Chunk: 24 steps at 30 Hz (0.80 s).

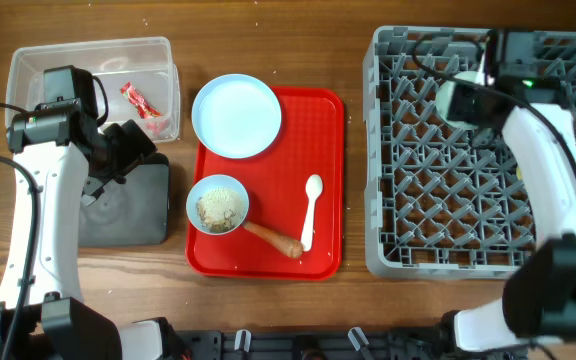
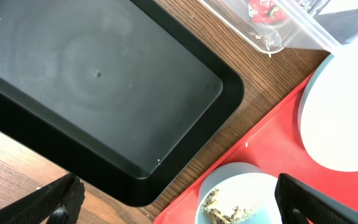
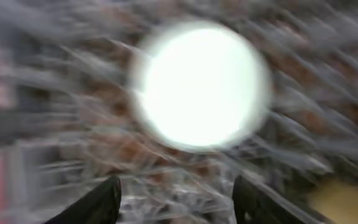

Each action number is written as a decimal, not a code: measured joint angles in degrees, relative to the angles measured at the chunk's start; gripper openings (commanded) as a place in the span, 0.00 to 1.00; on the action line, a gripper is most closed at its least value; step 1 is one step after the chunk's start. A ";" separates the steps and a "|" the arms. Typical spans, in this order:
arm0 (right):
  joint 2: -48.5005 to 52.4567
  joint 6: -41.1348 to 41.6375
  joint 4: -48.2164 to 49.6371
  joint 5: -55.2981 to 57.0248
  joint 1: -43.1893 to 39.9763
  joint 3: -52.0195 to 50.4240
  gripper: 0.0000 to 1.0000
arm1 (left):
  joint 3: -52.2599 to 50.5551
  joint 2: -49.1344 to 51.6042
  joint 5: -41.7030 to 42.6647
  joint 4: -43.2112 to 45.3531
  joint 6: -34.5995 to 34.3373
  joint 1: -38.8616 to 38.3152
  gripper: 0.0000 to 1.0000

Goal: Sort waste into correct bins and load items into the dishwasher rack
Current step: 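Grasp the light-blue plate with the right gripper and move it to the rack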

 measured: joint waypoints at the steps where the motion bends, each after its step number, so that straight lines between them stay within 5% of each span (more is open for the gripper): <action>1: -1.31 -0.44 0.98 -4.96 0.28 0.00 0.63 | 0.00 0.00 0.00 -0.02 0.00 0.00 1.00; 7: -1.44 -1.01 9.42 -21.51 10.19 -0.02 0.75 | 0.00 0.00 0.13 0.00 0.00 0.00 1.00; 15: 14.49 5.29 27.45 -14.23 30.75 -0.02 0.87 | 0.00 0.00 0.20 -0.04 0.00 0.00 1.00; 22: 28.85 15.72 38.12 -5.99 36.06 -0.09 0.82 | 0.00 0.00 0.22 -0.61 0.00 0.00 1.00; 24: 29.97 18.10 40.52 -5.49 36.06 -0.04 0.67 | 0.00 0.00 0.24 -0.68 0.00 0.00 1.00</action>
